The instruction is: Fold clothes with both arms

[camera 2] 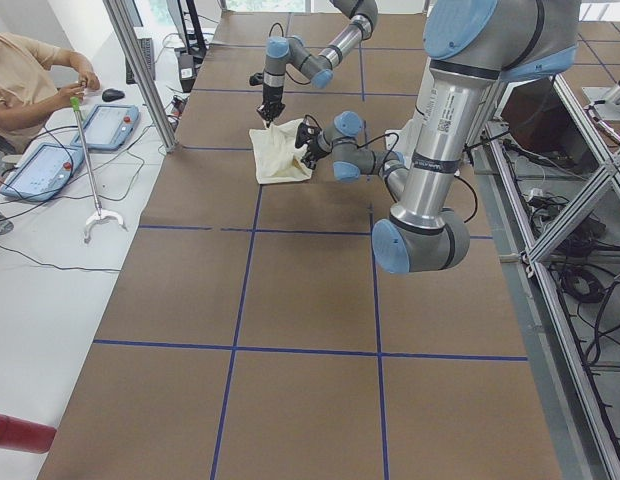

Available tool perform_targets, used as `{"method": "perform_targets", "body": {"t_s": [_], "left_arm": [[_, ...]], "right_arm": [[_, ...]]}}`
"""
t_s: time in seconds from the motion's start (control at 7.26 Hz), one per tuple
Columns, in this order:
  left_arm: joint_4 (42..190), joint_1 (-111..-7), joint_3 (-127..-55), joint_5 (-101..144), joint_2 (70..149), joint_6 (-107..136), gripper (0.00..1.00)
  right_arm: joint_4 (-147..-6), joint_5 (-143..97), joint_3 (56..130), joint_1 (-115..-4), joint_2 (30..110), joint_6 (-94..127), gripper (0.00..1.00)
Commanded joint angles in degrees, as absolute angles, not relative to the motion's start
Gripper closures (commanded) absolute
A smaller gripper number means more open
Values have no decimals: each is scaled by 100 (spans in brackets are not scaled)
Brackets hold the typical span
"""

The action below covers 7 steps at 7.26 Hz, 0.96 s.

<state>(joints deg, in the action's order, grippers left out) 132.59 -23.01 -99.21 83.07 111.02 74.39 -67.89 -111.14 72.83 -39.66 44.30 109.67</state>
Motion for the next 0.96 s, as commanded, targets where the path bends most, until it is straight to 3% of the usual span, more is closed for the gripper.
{"method": "perform_targets", "body": {"t_s": [0.0, 0.55, 0.69, 0.83], "left_arm": [[13236, -2084, -10229, 8297, 10812, 7488, 100], [13245, -1714, -10283, 8297, 10696, 7523, 100], [13245, -1714, -10301, 8306, 10696, 7523, 92], [13245, -1714, -10336, 8323, 10748, 7523, 53]], "right_arm": [[-6785, -11153, 7190, -4051, 4430, 10881, 100], [-6400, -11153, 6980, -4052, 4377, 10898, 100], [-6364, -11145, 6900, -4052, 4290, 10890, 100], [-6346, -11145, 6795, -4052, 4176, 10890, 100]]}}
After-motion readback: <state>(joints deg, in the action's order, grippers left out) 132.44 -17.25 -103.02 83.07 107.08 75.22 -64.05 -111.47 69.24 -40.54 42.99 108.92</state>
